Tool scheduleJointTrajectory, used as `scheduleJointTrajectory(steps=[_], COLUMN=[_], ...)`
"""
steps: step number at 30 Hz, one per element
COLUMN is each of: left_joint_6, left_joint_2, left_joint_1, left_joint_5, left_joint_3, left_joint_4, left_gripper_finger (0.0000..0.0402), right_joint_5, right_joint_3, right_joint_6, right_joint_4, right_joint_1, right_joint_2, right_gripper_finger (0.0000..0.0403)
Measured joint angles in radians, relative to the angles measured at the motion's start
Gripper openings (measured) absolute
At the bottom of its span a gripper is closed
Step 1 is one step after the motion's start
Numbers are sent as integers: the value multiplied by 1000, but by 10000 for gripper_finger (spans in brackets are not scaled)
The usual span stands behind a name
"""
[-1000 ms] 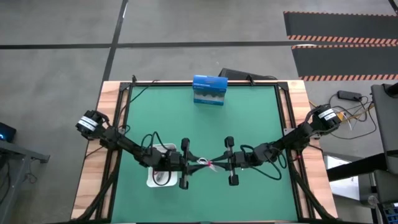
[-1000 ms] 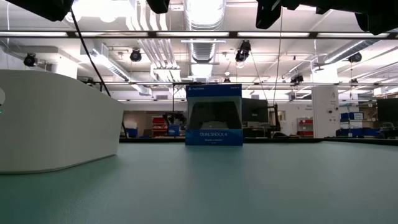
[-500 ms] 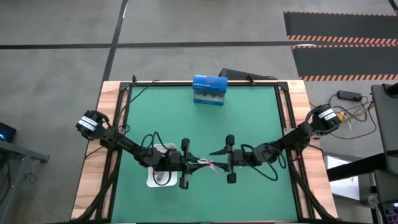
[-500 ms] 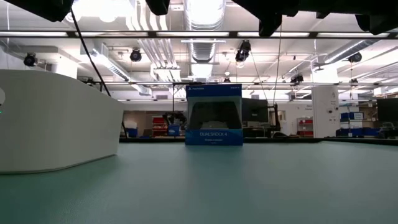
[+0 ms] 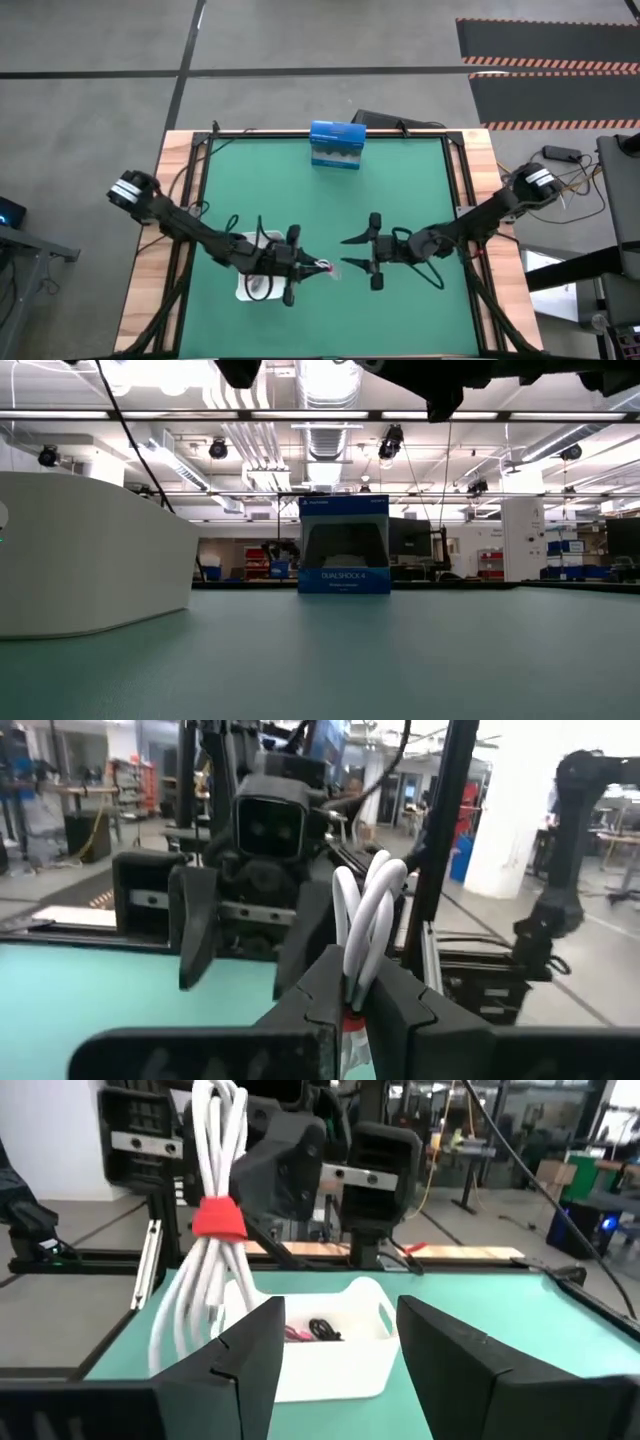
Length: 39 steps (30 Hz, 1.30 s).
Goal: Pick and place USB-C Cables
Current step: Put the white charger cable into the white bin
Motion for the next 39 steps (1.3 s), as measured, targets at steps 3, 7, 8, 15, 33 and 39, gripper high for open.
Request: scheduleJointTrajectory(steps=[3,7,8,15,33,39], left_joint_6=[-52,-151,-182,-507,-1080,-1139], left_joint_2=[-43,-89,-100,-138,-119,-95], left_joint_1=[-1,-4,-5,-6,24,55], left_joint_5=[-2,-33,-41,-50,229,352], left_joint_3=[7,40,52,229,468,450], left_joint_4=[-123,-326,-398,-1041,-1989,-2022], left_gripper_finger=[8,8,8,8,8,8], right_joint_5=[0,23,30,78,100,100], right_joint_3=[0,0,0,0,-1,-1], right_joint_6=[27,48,56,54,50,41], right_joint_4=[-88,-217,-245,-382,-475,-487], right_joint_1=[0,1,1,1,1,1], right_joint_2=[-54,-127,-145,-230,-264,-264], right_gripper_finger=[182,180,180,178,178,178])
